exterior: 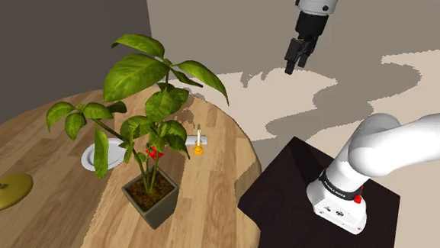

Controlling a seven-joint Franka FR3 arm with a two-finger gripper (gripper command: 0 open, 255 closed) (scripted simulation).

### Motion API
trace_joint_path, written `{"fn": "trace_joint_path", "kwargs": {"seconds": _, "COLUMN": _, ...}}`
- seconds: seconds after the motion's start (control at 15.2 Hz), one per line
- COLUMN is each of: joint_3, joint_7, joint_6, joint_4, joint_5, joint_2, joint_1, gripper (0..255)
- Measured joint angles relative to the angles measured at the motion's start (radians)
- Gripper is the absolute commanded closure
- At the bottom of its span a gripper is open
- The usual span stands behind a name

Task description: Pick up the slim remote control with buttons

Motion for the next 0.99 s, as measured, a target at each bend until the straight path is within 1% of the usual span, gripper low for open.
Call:
{"fn": "trace_joint_path", "kwargs": {"seconds": 0.13, "joint_3": -0.001, "joint_7": -0.007, "joint_6": 0.018, "joint_4": -0.013, "joint_5": -0.002, "joint_2": 0.006, "joint_1": 0.002, "gripper": 0}}
{"fn": "trace_joint_path", "kwargs": {"seconds": 0.46, "joint_3": 0.002, "joint_7": -0.048, "joint_6": 0.159, "joint_4": -0.063, "joint_5": -0.004, "joint_2": 0.094, "joint_1": 0.022, "gripper": 0}}
{"fn": "trace_joint_path", "kwargs": {"seconds": 0.66, "joint_3": 0.001, "joint_7": -0.081, "joint_6": 0.278, "joint_4": -0.105, "joint_5": -0.008, "joint_2": 0.17, "joint_1": 0.032, "gripper": 0}}
{"fn": "trace_joint_path", "kwargs": {"seconds": 0.79, "joint_3": 0.001, "joint_7": -0.101, "joint_6": 0.333, "joint_4": -0.101, "joint_5": -0.009, "joint_2": 0.226, "joint_1": 0.04, "gripper": 0}}
{"fn": "trace_joint_path", "kwargs": {"seconds": 0.99, "joint_3": 0.006, "joint_7": -0.128, "joint_6": 0.444, "joint_4": -0.108, "joint_5": -0.011, "joint_2": 0.328, "joint_1": 0.052, "gripper": 0}}
